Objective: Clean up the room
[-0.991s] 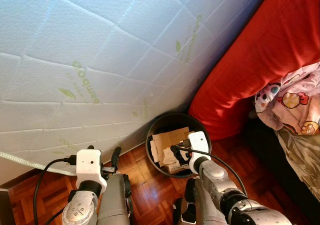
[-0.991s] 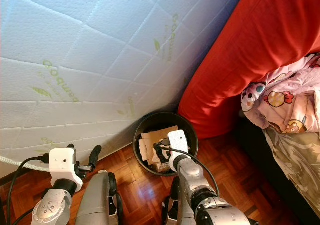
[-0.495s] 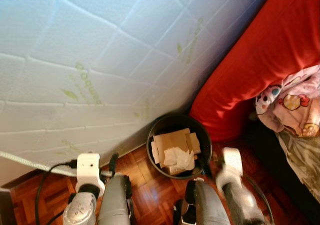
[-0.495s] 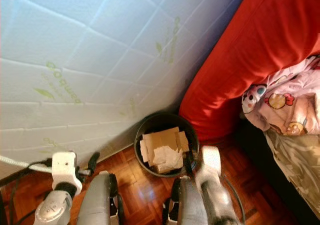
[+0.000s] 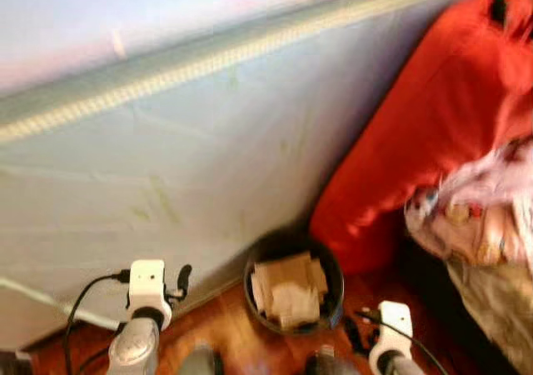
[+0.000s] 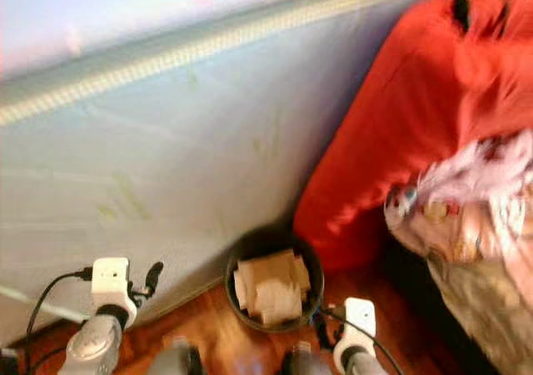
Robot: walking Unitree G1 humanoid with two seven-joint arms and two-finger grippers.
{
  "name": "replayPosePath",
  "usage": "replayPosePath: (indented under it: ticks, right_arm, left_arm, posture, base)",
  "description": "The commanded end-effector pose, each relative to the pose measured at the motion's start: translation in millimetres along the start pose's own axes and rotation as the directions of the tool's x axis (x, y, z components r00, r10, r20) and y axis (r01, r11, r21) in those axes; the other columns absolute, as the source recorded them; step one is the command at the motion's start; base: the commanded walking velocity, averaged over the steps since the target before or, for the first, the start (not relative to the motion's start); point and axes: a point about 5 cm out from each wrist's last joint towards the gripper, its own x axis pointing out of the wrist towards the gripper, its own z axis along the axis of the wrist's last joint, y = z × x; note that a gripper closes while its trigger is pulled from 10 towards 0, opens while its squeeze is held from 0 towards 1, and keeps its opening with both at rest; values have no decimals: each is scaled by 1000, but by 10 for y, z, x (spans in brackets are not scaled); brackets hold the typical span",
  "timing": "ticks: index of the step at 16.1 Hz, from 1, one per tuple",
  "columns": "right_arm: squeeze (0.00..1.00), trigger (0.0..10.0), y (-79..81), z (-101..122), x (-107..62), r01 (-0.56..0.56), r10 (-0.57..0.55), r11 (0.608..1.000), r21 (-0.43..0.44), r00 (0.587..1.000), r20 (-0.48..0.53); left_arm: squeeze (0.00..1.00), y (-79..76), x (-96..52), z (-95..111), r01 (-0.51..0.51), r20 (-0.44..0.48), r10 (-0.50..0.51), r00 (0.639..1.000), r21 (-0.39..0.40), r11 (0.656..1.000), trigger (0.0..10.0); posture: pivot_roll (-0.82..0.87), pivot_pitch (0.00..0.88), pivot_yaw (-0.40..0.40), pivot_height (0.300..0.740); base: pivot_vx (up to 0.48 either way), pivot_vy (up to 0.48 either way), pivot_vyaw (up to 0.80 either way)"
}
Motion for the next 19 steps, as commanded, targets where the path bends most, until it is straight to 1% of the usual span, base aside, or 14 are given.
replayPosePath:
  ticks: [1,2,3,5,7,8,9,10,12,13,15,17,19]
  right_arm:
    - [0,10000,-11,-113,-31,10,-11,1000,-9,999,-51]
    - [0,10000,0,-120,-26,16,-17,1000,-2,998,-62]
    - [0,10000,-30,-188,-52,31,-30,999,10,995,-93]
    - [0,10000,-89,-235,-81,53,-49,998,33,993,-108]
    - [0,10000,-162,-283,-116,76,-71,997,34,989,-126]
    - [0,10000,-206,-316,-142,92,-84,995,50,987,-134]
    - [0,10000,-278,-387,-192,120,-108,990,71,982,-153]
    - [0,10000,-265,-448,-212,138,-121,987,82,976,-178]
    - [0,10000,-253,-531,-241,137,-124,990,45,967,-223]
    - [0,10000,-296,-583,-279,145,-133,989,29,961,-243]
    - [0,10000,-345,-596,-302,160,-147,987,31,958,-245]
    - [0,10000,-372,-614,-320,168,-155,985,32,956,-249]
    - [0,10000,-379,-584,-307,159,-149,987,21,958,-243]
  left_arm:
    - [0,26,-33,-147,-11,-56,11,998,-3,1000,10000]
    - [0,41,-21,-230,-19,-95,19,995,-7,1000,10000]
    - [0,36,-51,-414,-18,-181,15,983,-17,1000,10000]
    - [0,6,-76,-546,5,-249,-6,968,-5,1000,10000]
    - [0,-17,-91,-623,39,-297,-30,955,25,999,10000]
    - [0,-16,-101,-666,48,-319,-37,947,28,998,10000]
    - [0,-16,-127,-731,64,-363,-46,931,39,997,10000]
    - [0,-25,-150,-791,77,-410,-52,911,43,996,10000]
    - [0,-46,-148,-816,72,-439,-48,897,39,997,10000]
    - [0,-64,-161,-844,58,-458,-39,888,29,998,10000]
    - [0,-109,-200,-903,55,-488,-38,872,21,998,10000]
    - [0,-86,-218,-927,20,-501,-15,865,4,1000,10000]
    - [0,-39,-266,-971,-10,-517,10,856,2,1000,10000]
  posture:
    - [83,29,-54,710]
    - [76,0,-47,710]
    - [74,0,-40,710]
    - [70,0,-26,710]
    - [69,0,-9,710]
    - [63,0,-2,710]
    - [55,0,13,710]
    - [56,0,14,710]
    - [53,0,7,710]
    - [42,0,7,710]
    - [20,0,5,710]
    - [23,0,-12,710]
    - [29,0,-28,710]
  base:
    - [0,0,0]
    - [0,0,0]
    - [0,0,0]
    - [0,0,0]
    - [0,0,0]
    - [0,0,0]
    - [0,0,0]
    - [0,0,0]
    - [0,0,0]
    - [0,0,0]
    - [0,0,0]
    - [0,0,0]
    - [0,0,0]
